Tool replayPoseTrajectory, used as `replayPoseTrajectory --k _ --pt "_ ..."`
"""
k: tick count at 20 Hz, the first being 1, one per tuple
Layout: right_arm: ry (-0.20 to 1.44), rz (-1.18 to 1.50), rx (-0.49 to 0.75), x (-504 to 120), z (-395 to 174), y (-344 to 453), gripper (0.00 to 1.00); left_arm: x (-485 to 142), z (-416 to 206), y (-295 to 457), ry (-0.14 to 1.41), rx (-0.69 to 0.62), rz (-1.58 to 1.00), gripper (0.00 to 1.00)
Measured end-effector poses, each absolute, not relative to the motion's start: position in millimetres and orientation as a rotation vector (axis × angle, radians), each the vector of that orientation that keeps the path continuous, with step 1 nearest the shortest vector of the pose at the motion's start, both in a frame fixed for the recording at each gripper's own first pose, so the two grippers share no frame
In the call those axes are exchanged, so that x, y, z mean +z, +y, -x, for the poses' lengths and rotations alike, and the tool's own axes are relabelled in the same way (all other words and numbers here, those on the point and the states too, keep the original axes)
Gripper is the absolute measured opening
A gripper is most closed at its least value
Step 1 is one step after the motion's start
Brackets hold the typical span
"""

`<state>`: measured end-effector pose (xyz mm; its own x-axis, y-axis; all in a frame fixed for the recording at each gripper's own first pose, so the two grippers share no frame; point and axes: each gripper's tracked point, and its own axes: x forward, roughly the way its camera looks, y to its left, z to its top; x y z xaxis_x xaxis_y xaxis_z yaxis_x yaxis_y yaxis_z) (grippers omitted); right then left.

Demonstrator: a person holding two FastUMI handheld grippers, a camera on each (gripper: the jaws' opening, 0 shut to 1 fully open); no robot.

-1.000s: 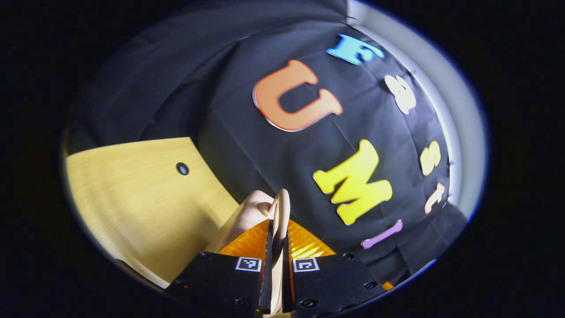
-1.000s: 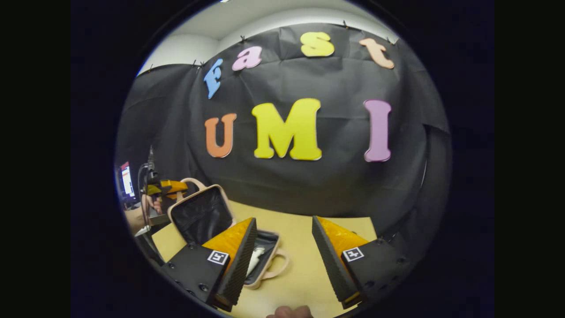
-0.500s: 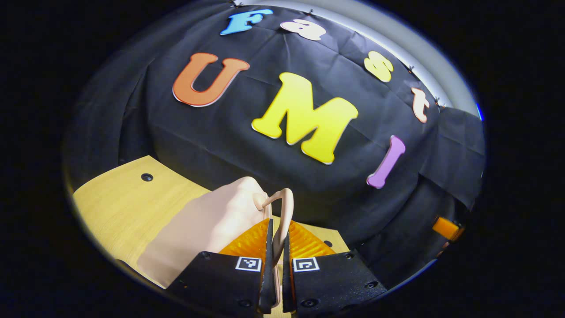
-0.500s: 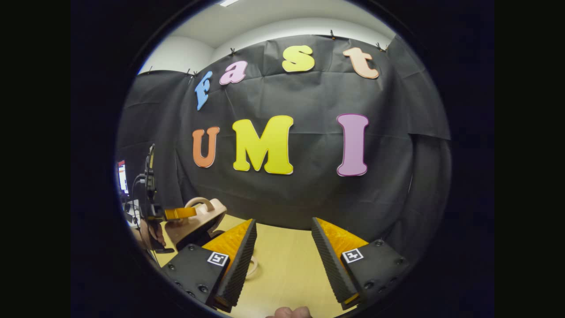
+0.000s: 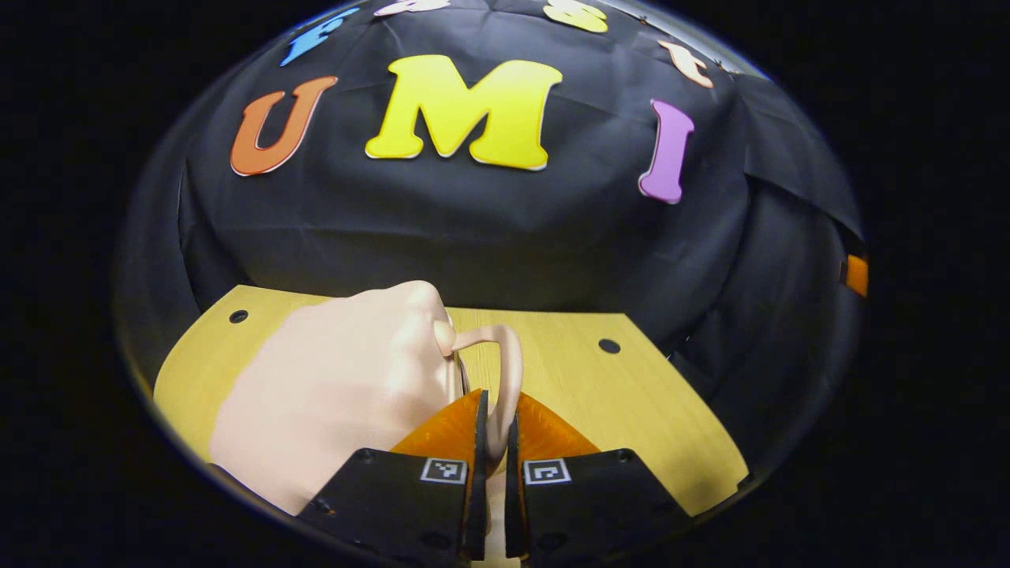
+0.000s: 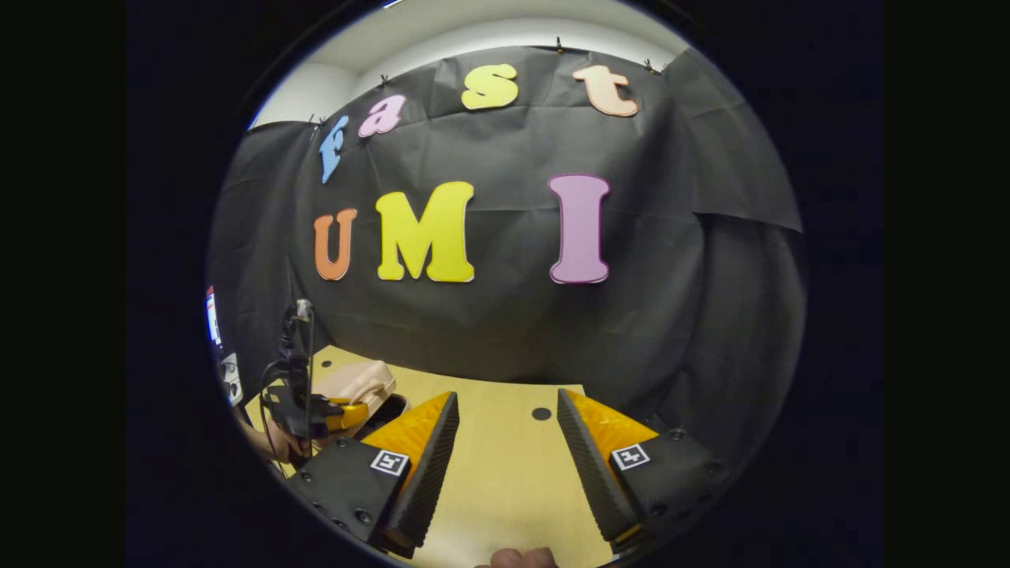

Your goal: First open the suitcase, pack the skin care products into it, and then close the suitcase.

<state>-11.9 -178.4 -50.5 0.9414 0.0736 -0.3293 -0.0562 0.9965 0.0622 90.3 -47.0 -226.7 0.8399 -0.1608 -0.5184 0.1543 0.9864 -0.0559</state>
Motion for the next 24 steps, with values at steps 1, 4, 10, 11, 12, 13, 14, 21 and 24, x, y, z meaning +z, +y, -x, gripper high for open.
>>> replayPoseTrajectory --k 1,4,10,11,12,13,14,21,24 --pt "0.345 -0.058 0.067 -51.8 12.7 -179.4 0.75 -235.6 -91.6 -50.3 0.563 -0.167 -0.02 0.12" --pt "0.338 -0.046 0.071 -50.4 15.3 -180.4 0.75 -257.9 -87.0 -54.2 0.607 -0.164 -0.087 0.12" --pt "0.346 -0.057 0.06 -53.7 22.0 -184.6 0.75 -285.9 -79.5 -62.4 0.684 -0.155 -0.134 0.12" --pt "0.343 -0.06 0.059 -54.5 22.5 -184.5 0.75 -287.9 -79.0 -62.5 0.69 -0.152 -0.137 0.12" --pt "0.343 -0.059 0.061 -55.7 24.0 -183.9 0.75 -288.1 -78.8 -63.0 0.689 -0.151 -0.143 0.12" --pt "0.345 -0.056 0.064 -57.2 25.1 -182.5 0.75 -289.0 -78.9 -62.8 0.688 -0.149 -0.152 0.12" --pt "0.348 -0.054 0.069 -58.7 25.9 -181.1 0.75 -290.1 -79.4 -63.5 0.689 -0.147 -0.155 0.12" --pt "0.352 -0.061 0.124 -61.4 15.2 -162.9 0.75 -294.6 -73.4 -80.5 0.71 -0.165 -0.141 0.28" --pt "0.34 -0.062 0.144 -59.1 10.2 -153.5 0.75 -280.8 -64.0 -88.1 0.699 -0.19 -0.079 0.57"
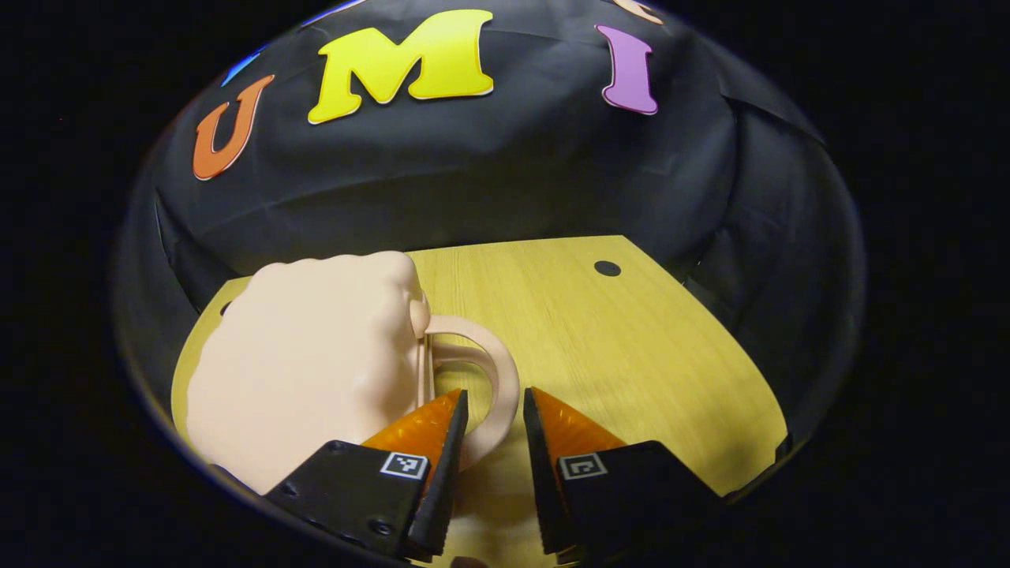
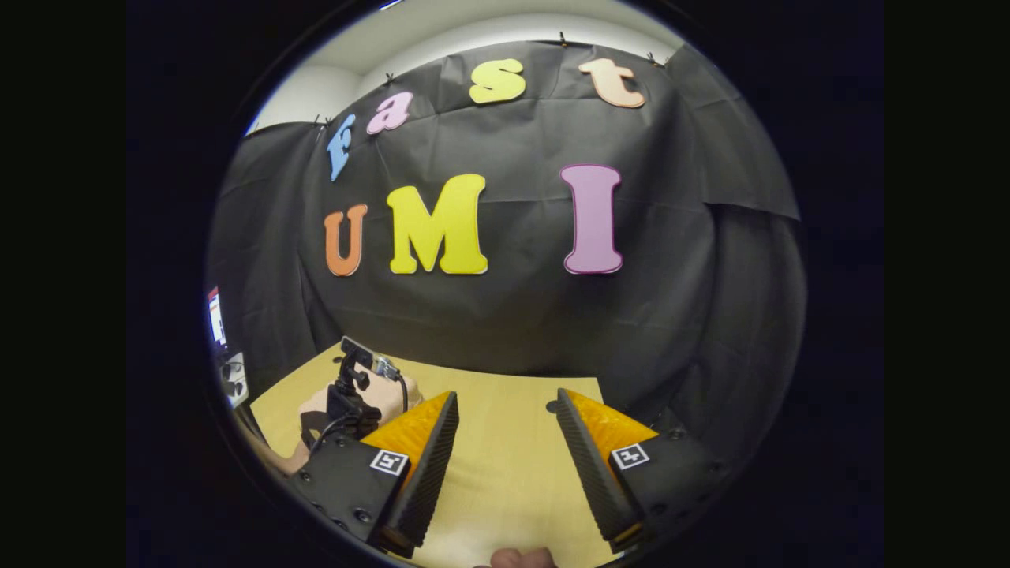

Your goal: First open the suitcase, pack the skin care products into it, and then close the suitcase.

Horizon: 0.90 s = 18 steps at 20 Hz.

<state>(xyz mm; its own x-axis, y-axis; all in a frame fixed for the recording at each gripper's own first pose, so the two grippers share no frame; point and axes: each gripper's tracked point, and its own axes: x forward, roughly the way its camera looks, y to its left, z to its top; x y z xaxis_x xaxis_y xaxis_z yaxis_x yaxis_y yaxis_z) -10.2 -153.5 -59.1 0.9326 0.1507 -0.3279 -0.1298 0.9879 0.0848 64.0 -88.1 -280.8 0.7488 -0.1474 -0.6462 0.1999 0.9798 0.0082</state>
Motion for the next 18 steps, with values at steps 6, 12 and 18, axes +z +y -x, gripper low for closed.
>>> replayPoseTrajectory --k 6,12,18 --pt "0.227 0.009 0.138 -27.5 -3.3 -122.3 0.75 -177.1 -63.7 -80.7 0.458 -0.201 -0.023 0.86" --pt "0.111 -0.024 0.098 15.6 -26.4 -77.2 0.76 -54.1 -65.6 -18.1 0.227 -0.091 0.042 0.93" --pt "0.098 -0.02 -0.009 21.0 -36.1 -45.7 0.8 16.5 -50.3 45.2 0.06 0.053 -0.038 0.96"
